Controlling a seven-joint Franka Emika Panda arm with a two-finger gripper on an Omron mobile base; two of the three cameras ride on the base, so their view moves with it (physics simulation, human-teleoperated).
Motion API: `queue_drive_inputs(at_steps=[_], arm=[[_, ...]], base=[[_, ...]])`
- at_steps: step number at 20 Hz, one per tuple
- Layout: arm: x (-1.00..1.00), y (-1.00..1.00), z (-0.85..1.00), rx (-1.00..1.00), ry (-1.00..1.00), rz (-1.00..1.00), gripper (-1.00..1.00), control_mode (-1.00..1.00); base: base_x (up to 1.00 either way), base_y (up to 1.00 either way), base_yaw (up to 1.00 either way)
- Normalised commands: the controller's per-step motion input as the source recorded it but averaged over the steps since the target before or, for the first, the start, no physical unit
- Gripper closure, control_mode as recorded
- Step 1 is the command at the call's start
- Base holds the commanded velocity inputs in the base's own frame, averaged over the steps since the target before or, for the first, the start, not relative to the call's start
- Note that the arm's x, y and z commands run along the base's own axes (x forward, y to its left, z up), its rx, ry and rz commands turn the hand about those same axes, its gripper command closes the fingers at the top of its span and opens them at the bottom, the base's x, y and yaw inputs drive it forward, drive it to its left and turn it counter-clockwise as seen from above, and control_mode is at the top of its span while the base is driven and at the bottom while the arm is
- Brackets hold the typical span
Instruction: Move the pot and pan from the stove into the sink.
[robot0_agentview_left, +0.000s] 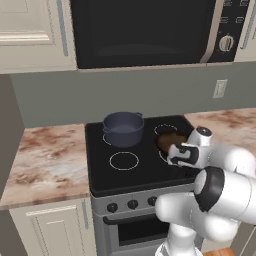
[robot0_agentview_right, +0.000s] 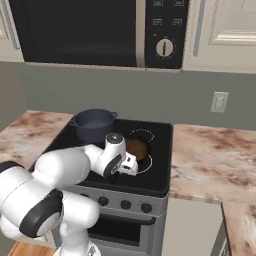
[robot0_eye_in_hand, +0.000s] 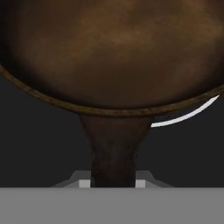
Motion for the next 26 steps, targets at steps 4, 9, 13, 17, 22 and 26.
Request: queue_drive_inputs(at_steps=[4, 9, 13, 17, 22, 26], arm=[[0.0, 0.0, 0.55, 0.03, -0.01, 0.02, 1.0, -1.0], [0.0, 0.0, 0.54, 0.02, -0.06, 0.05, 1.0, -1.0], [-0.02, 0.0, 0.53, 0.02, -0.08, 0.09, 1.0, -1.0], [-0.12, 0.0, 0.51, 0.02, -0.05, 0.11, 1.0, -1.0], [-0.19, 0.0, 0.42, 0.0, -0.06, 0.11, 1.0, -1.0], [-0.21, 0.0, 0.41, 0.0, -0.05, 0.1, 1.0, -1.0]], base=[[0.0, 0.0, 0.0], [0.0, 0.0, 0.0], [0.0, 0.0, 0.0], [0.0, 0.0, 0.0], [0.0, 0.0, 0.0], [0.0, 0.0, 0.0]])
